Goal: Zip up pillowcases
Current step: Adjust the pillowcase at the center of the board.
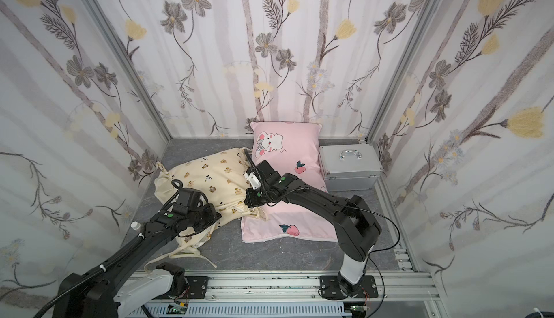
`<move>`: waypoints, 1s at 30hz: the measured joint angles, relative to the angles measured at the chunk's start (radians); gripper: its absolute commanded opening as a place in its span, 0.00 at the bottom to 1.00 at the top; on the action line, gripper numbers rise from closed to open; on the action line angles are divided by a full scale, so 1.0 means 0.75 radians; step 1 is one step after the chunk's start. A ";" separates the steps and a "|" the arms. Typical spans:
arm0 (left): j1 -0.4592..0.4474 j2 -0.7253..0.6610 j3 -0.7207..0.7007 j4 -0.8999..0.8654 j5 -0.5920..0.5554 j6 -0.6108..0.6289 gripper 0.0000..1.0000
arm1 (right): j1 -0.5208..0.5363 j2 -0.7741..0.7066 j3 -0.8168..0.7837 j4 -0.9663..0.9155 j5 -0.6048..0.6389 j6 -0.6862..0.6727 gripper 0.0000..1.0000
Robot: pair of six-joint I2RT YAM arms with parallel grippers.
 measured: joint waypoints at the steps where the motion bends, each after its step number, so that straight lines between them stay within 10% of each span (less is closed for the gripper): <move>1: 0.018 0.047 0.006 0.019 0.005 0.013 0.06 | 0.005 -0.017 -0.021 0.006 0.007 0.000 0.00; 14: -0.044 0.571 0.499 0.218 0.071 0.345 0.17 | 0.070 -0.223 -0.244 0.150 0.277 0.068 0.00; 30: -0.199 -0.252 0.162 -0.114 0.019 0.209 0.27 | 0.088 -0.053 -0.133 0.196 0.187 -0.061 0.00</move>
